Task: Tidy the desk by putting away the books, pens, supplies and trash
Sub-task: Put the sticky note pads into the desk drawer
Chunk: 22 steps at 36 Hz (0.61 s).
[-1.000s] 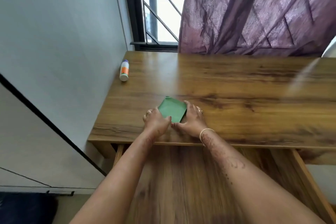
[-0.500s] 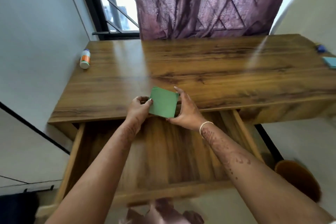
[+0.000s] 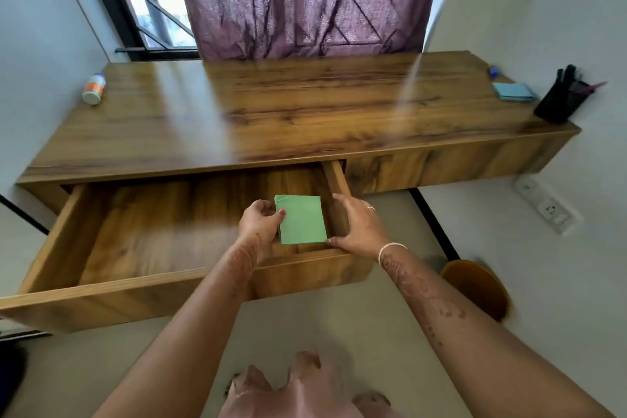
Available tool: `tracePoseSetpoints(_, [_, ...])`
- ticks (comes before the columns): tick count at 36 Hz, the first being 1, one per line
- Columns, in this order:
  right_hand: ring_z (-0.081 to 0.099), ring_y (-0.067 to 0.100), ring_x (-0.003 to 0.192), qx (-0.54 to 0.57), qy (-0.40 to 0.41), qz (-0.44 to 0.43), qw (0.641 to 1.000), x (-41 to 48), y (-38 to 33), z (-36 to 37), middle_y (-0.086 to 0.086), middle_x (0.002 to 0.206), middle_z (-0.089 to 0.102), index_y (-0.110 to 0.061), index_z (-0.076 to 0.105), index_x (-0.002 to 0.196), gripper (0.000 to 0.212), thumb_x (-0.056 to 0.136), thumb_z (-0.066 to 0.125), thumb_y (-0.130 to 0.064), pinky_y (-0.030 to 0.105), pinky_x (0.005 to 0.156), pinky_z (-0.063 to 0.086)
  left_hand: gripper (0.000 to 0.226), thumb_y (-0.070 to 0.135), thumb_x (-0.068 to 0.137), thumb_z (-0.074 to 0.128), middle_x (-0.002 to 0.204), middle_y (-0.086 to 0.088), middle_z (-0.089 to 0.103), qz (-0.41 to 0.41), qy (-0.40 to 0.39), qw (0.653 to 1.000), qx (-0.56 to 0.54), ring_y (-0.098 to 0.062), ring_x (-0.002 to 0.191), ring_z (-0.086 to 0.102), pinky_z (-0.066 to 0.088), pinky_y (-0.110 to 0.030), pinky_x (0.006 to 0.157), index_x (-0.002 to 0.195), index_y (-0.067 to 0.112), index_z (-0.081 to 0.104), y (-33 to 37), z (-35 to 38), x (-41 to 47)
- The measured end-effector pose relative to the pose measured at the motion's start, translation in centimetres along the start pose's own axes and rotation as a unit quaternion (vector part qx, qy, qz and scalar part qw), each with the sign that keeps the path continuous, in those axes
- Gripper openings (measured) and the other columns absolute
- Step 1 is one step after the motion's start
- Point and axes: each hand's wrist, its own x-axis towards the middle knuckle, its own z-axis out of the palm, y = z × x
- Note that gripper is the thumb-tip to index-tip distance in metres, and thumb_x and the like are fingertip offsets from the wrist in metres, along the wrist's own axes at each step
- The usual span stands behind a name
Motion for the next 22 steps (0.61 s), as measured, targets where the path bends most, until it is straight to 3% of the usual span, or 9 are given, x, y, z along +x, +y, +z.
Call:
tracePoseSetpoints(4, [0.032, 0.023, 0.141, 0.010, 0.002, 0.036, 0.999, -1.0, 2.4, 0.5, 0.000, 0.152, 0.037, -0.019, 0.035, 0.146, 0.066, 0.089, 0.067, -0.024, 0.037, 0.114, 0.030, 0.040, 0.012, 0.094, 0.061, 0.122, -0.011, 0.062, -0.025, 0.023, 0.999, 0.022, -0.025, 0.104, 0.066, 0.059, -0.032, 0.069, 0.132, 0.006, 0.049, -0.9, 1.8, -0.3])
tracePoseSetpoints(11, [0.024, 0.017, 0.146, 0.023, -0.024, 0.033, 0.999, -1.6, 3.6, 1.4, -0.006, 0.160, 0.020, -0.021, 0.027, 0.151, 0.056, 0.099, 0.048, -0.021, 0.037, 0.117, 0.026, 0.034, 0.007, 0.096, 0.055, 0.120, -0.012, 0.062, -0.055, 0.038, 0.997, 0.051, -0.026, 0.105, 0.065, 0.058, -0.040, 0.084, 0.130, 0.005, 0.049, -2.1, 4.0, 1.7])
tracePoseSetpoints(16, [0.022, 0.013, 0.146, 0.021, -0.019, 0.009, 1.000, -1.6, 4.3, 1.4, -0.009, 0.160, 0.017, -0.021, 0.025, 0.152, 0.053, 0.102, 0.041, -0.018, 0.031, 0.116, 0.024, 0.016, 0.010, 0.092, 0.059, 0.108, -0.012, 0.066, -0.074, 0.027, 0.991, 0.110, -0.029, 0.096, 0.066, 0.058, -0.045, 0.085, 0.108, 0.012, 0.056, -2.8, 5.3, 3.9])
tracePoseSetpoints(19, [0.026, 0.011, 0.144, 0.016, -0.016, -0.004, 1.000, -1.6, 4.8, 1.1, -0.012, 0.159, 0.020, -0.023, 0.029, 0.151, 0.052, 0.101, 0.039, -0.016, 0.030, 0.114, 0.028, 0.022, 0.011, 0.089, 0.061, 0.103, -0.012, 0.066, -0.074, 0.018, 0.986, 0.146, -0.030, 0.092, 0.067, 0.058, -0.045, 0.083, 0.110, 0.007, 0.058, -3.9, 6.1, 5.7])
tracePoseSetpoints(22, [0.030, 0.009, 0.142, 0.014, -0.007, -0.023, 1.000, -1.5, 5.3, 0.9, -0.014, 0.158, 0.024, -0.023, 0.033, 0.150, 0.050, 0.101, 0.038, -0.013, 0.028, 0.111, 0.031, 0.009, 0.009, 0.091, 0.060, 0.096, -0.013, 0.065, -0.086, 0.000, 0.982, 0.169, -0.030, 0.090, 0.068, 0.059, -0.047, 0.081, 0.088, 0.013, 0.052, -3.7, 6.8, 5.1])
